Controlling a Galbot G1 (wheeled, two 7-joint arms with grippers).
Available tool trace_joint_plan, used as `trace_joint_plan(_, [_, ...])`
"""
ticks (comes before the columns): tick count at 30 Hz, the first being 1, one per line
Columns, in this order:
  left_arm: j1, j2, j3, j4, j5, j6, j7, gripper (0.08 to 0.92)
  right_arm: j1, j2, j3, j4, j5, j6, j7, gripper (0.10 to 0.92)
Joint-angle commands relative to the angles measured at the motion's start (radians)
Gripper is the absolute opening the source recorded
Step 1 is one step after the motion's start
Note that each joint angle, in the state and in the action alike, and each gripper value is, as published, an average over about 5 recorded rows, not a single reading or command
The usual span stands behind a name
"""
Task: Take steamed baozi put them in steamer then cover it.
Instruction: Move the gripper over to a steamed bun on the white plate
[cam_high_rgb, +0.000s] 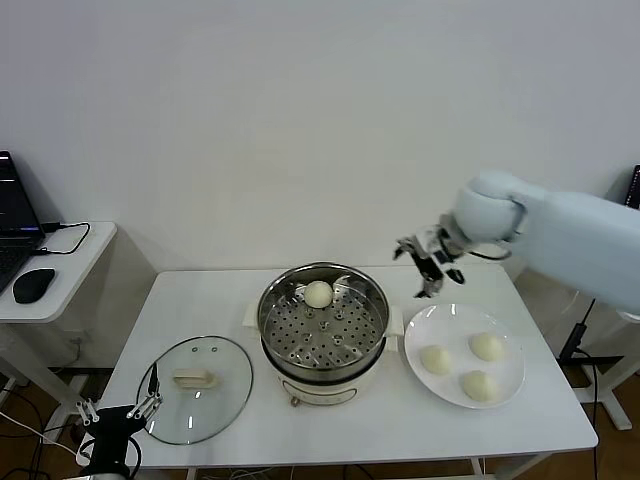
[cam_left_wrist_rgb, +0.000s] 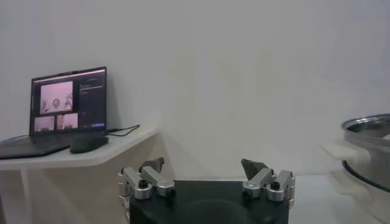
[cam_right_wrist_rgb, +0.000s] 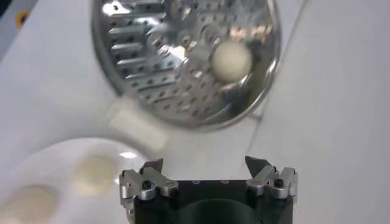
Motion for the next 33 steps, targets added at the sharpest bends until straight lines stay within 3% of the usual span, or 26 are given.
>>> trace_joint_plan(1, [-0.002, 0.001, -0.010, 0.001, 0.000, 0.010, 0.000, 0.823, -0.297, -0.161, 0.178, 0.017, -0.089, -0.042, -0.010, 0.823])
trace_joint_plan(13, [0.005, -0.018, -0.019, 0.008, 0.003, 0.016, -0.001, 0.823, -0.538, -0.058, 0.308, -0.131, -0.210, -0.001, 0.001, 0.823])
trace_joint_plan(33, [0.005, -0.025, -0.029, 0.012, 0.002, 0.013, -0.001, 0.823, -0.588, 0.087, 0.334, -0.226, -0.265, -0.003, 0.036, 0.823])
